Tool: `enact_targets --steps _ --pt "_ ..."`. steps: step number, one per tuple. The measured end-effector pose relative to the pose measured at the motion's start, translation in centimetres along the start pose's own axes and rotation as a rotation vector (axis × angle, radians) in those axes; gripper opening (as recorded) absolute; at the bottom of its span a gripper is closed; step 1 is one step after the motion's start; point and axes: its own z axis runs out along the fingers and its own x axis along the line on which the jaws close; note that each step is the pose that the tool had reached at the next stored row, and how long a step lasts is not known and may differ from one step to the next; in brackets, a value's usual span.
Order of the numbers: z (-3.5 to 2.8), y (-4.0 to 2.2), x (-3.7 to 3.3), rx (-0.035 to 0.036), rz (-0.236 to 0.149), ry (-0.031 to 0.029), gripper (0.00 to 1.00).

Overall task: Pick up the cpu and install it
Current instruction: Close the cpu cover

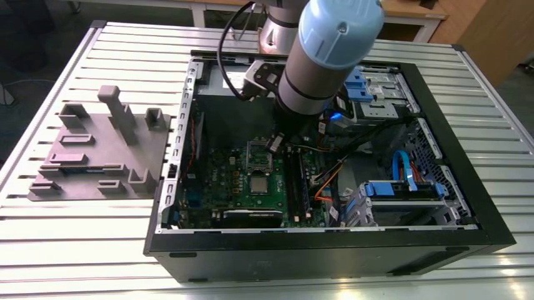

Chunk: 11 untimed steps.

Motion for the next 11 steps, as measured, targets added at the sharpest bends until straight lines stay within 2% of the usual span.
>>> enact_targets --steps 11 --pt "-0.68 0.33 0.0 0.008 0.001 0.0136 0.11"
